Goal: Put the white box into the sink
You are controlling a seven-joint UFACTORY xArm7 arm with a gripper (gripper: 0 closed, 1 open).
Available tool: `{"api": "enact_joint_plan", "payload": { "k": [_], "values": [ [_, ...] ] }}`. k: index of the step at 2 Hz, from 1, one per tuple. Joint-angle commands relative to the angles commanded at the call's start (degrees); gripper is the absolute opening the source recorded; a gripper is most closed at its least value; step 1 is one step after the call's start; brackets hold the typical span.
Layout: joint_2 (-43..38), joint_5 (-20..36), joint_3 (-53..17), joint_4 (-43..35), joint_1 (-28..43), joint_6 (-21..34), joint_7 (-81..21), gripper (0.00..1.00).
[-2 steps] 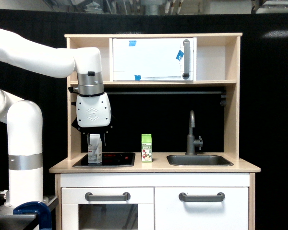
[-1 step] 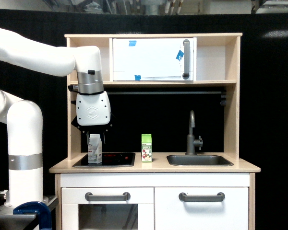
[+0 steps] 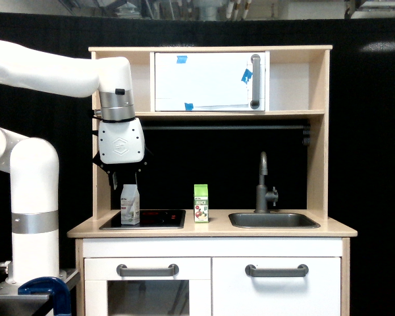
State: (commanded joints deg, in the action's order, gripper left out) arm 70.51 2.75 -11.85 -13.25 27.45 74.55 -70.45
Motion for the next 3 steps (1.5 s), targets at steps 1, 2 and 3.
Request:
{"api": "enact_joint_plan", "payload": {
  "k": [1, 2, 3],
  "values": [
    [-1.6, 3.2, 3.9, 3.1, 3.8, -5.6, 4.1, 1.00],
    [-5.2, 6.1, 7.4, 3.6, 8.0, -10.6, 8.0, 1.00],
    [-9.5, 7.8, 9.2, 4.5, 10.7, -16.3, 10.0, 1.00]
  ]
}}
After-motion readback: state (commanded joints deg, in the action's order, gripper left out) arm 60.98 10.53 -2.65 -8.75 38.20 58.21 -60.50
